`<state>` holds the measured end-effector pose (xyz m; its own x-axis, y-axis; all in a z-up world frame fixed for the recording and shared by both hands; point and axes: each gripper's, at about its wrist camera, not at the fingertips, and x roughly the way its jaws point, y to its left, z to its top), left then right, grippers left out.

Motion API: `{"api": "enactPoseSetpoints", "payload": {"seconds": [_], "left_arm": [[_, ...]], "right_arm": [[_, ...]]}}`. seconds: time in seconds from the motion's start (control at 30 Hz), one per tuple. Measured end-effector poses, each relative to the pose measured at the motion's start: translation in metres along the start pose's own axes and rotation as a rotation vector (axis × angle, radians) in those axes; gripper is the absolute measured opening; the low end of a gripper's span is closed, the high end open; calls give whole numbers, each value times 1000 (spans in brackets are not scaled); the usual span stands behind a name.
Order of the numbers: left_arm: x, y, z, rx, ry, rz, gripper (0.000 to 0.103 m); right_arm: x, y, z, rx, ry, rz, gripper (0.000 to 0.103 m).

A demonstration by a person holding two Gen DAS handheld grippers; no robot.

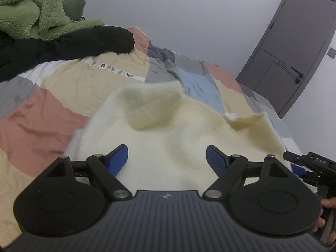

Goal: Fold large clothes

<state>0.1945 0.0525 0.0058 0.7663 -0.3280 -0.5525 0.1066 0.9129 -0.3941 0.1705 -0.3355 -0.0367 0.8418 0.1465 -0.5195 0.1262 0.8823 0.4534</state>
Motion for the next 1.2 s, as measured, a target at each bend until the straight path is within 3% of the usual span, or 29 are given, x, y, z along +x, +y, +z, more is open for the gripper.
{"api": "enactPoseSetpoints", "payload": {"seconds": [0.4, 0.5, 0.67, 0.9, 1.1, 1.2], "left_arm": [[-41, -48, -40, 63, 0, -79, 85], [-46, -55, -49, 67, 1, -75, 85], [-53, -61, -64, 86, 0, -51, 85], [-67, -68, -77, 65, 9, -37, 85], [-74, -53, -95, -110, 70, -60, 85], [-65, -29, -105, -295, 138, -97, 87]], "right_arm": [[-60, 4, -46, 87, 8, 135, 60], [-68, 10, -52, 89, 22, 212, 60], [-68, 23, -66, 153, 98, 311, 60], [-47, 18, -104, 304, 265, 262, 60], [-38, 11, -114, 407, 273, 260, 60], [-37, 0, -118, 484, 261, 252, 60]]}}
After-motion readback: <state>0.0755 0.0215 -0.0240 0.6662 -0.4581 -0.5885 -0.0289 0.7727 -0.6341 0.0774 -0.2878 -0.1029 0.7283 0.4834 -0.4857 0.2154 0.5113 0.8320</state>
